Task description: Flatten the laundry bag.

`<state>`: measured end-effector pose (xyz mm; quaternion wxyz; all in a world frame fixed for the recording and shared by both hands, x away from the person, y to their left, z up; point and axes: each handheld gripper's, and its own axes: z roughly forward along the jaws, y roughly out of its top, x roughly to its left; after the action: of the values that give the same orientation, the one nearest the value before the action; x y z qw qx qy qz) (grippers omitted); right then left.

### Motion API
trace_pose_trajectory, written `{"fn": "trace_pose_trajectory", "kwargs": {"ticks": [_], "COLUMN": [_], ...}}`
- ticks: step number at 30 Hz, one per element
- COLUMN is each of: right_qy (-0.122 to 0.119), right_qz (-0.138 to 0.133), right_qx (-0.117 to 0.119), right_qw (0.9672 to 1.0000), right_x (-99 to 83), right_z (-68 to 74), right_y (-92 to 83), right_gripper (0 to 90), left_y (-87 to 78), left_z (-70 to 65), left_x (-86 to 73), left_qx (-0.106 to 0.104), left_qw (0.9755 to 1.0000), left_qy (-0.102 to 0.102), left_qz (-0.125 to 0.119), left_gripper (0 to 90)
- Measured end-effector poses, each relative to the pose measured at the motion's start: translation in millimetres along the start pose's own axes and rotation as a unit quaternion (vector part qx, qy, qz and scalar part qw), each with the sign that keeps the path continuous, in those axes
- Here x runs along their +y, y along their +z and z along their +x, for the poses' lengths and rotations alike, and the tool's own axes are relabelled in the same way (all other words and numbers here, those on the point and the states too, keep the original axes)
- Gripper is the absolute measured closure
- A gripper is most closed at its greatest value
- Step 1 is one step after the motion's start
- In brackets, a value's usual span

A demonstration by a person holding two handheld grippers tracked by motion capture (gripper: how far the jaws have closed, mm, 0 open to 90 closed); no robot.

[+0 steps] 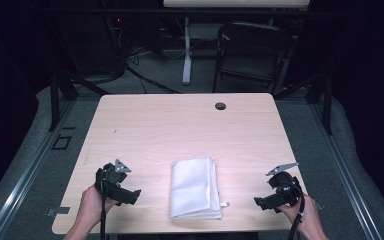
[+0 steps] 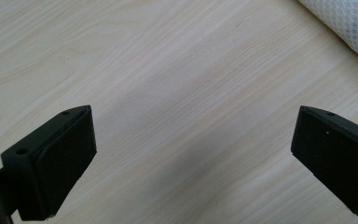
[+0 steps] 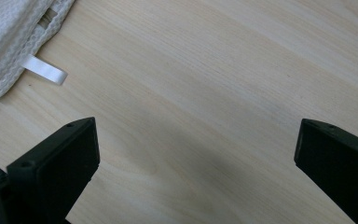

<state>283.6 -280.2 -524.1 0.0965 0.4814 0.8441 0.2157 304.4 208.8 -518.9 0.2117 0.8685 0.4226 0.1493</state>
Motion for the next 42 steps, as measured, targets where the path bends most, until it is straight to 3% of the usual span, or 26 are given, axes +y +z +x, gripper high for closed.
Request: {"fn": "trace_pose_trajectory", "kwargs": {"ticks": [8, 18, 21, 26, 34, 42], "right_qy": [-0.008, -0.018, -0.016, -0.019, -0.023, -0.023], "right_qz": [0.003, 0.002, 0.000, 0.004, 0.005, 0.006], "right_qx": [0.003, 0.011, 0.018, 0.015, 0.018, 0.021], "right_qw": [1.0000, 0.9998, 0.9997, 0.9997, 0.9996, 0.9995], "right_x": [2.2, 3.1, 4.0, 5.4, 5.6, 5.8], "right_z": [3.6, 7.6, 9.2, 12.7, 13.7, 15.6], "right_y": [-0.2, -0.5, -0.2, 0.1, 0.4, 2.0], "right_gripper": [0.0, 0.9, 1.5, 2.5, 4.1, 5.2], "left_y": [-3.0, -2.3, -3.3, -4.9, -1.1, 0.5], "left_z": [-5.4, -22.4, -26.1, -45.5, -75.3, -88.9], "left_x": [1.7, 12.2, 12.9, 20.0, 32.0, 37.4], "left_qx": [-0.007, -0.018, -0.022, -0.043, -0.063, -0.088], "left_qw": [0.9999, 0.9992, 0.9990, 0.9971, 0.9919, 0.9876], "left_qy": [0.004, 0.034, 0.034, 0.056, 0.104, 0.121], "left_qz": [-0.007, -0.011, -0.020, -0.028, -0.037, -0.047], "left_gripper": [0.1, 0.0, 0.2, 0.1, 1.7, 3.1]}}
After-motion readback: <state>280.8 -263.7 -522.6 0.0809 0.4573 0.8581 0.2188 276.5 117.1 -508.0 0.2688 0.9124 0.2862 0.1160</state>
